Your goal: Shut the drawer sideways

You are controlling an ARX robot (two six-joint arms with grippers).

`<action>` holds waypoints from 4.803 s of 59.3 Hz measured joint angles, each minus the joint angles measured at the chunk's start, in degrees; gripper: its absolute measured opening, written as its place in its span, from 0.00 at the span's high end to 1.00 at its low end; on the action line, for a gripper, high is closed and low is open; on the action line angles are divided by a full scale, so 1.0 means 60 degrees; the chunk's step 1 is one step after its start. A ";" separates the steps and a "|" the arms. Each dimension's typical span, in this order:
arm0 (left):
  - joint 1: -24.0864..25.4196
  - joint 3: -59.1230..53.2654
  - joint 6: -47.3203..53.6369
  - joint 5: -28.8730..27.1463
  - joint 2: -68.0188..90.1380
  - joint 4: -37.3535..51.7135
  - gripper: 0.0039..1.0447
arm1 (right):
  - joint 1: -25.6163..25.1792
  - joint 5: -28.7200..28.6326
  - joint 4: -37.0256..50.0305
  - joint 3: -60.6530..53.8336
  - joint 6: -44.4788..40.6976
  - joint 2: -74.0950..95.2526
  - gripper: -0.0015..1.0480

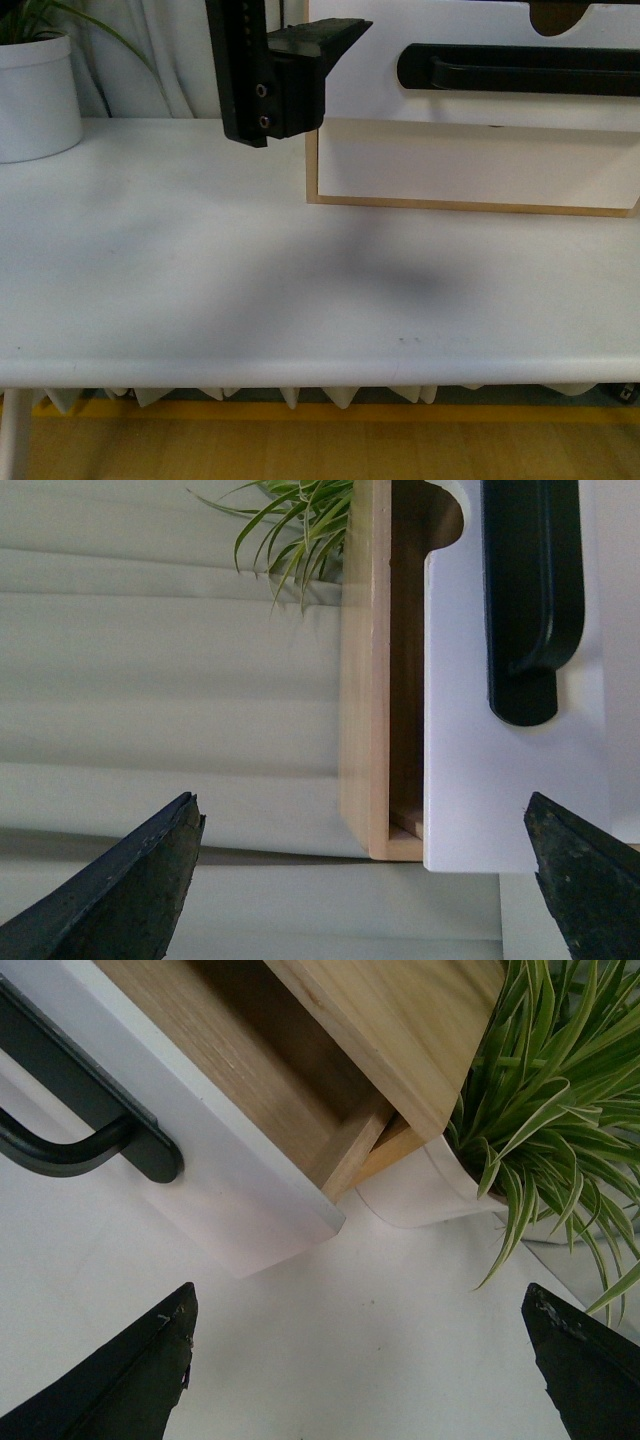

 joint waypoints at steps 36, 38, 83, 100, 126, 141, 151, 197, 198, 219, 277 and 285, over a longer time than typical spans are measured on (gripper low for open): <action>0.0146 0.1574 0.0237 0.0051 0.1614 0.0025 0.06 | 0.0455 0.0091 0.0149 0.0769 0.0007 0.1253 0.09; 0.0146 0.1581 0.0237 0.0055 0.1614 0.0025 0.06 | 0.0488 0.0127 0.0193 0.0794 0.0011 0.1308 0.09; 0.0146 0.1905 0.0346 0.0080 0.1938 -0.0004 0.06 | 0.0754 0.0510 0.1035 0.1107 0.0259 0.2014 0.09; 0.0146 0.2579 0.0503 -0.0004 0.2605 -0.0036 0.06 | 0.0714 0.0539 0.1421 0.1373 0.0452 0.2477 0.09; 0.0168 0.4772 0.0688 -0.0630 0.4313 -0.0237 0.06 | 0.0627 0.0736 0.1967 0.2426 0.0954 0.3705 0.09; 0.0076 0.5486 0.0663 -0.0648 0.4779 -0.0452 0.06 | 0.0583 0.0820 0.2288 0.2550 0.1213 0.4054 0.09; 0.0080 0.5519 0.0667 -0.0678 0.4812 -0.0455 0.06 | 0.0550 0.0831 0.2350 0.2554 0.1315 0.4087 0.09; 0.0943 0.0699 -0.1552 -0.1490 0.1443 0.1351 0.06 | 0.0463 0.0368 0.2918 -0.1191 0.2288 -0.0321 0.09; 0.0976 0.0455 -0.1752 -0.1563 0.1249 0.1421 0.06 | 0.0463 0.0375 0.2932 -0.1300 0.2302 -0.0441 0.09; 0.1606 -0.3858 -0.4583 -0.2998 -0.2834 0.1596 0.06 | 0.1337 0.1872 0.3136 -0.4969 0.3723 -0.5064 0.09; 0.3887 -0.7333 -1.4823 -0.2284 -1.0568 -0.4033 0.86 | 0.2014 0.2903 0.2787 -0.8958 0.8309 -1.0244 0.87; 0.4663 -0.7464 -1.4925 -0.1821 -1.1100 -0.4404 0.96 | 0.2007 0.2896 0.1938 -0.9220 0.8338 -1.1194 0.99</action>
